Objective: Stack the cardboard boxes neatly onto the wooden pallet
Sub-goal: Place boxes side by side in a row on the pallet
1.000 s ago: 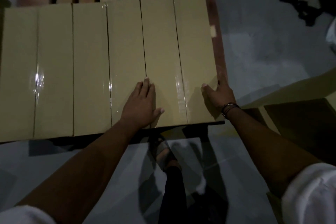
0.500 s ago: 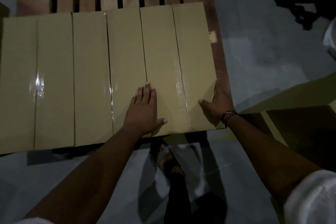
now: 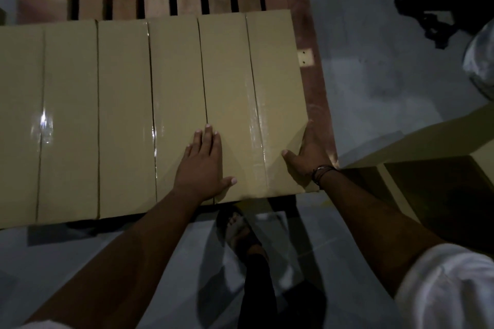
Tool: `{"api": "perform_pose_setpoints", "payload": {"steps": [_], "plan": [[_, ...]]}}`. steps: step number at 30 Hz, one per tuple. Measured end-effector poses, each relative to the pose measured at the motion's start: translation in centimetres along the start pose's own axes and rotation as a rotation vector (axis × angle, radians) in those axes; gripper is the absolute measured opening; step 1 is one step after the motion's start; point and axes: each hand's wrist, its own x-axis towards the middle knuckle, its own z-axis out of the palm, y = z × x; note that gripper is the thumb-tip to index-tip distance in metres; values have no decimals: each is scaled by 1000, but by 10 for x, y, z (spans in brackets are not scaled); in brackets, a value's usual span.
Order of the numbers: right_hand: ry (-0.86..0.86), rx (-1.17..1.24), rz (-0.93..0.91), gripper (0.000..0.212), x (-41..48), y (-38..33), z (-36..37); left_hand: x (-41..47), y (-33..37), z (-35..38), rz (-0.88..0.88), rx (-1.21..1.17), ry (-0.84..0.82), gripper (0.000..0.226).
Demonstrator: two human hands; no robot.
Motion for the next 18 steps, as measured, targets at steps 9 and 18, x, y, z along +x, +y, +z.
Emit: {"api": "perform_pose_setpoints", "payload": {"steps": [9,18], "plan": [[122,-196,-150,99,-60,-27,-3,-33,44,-10,95,-127,147,95],[262,-94,-116,87,-192,24,-63,-90,167,-40,256,-168,171,75]]}}
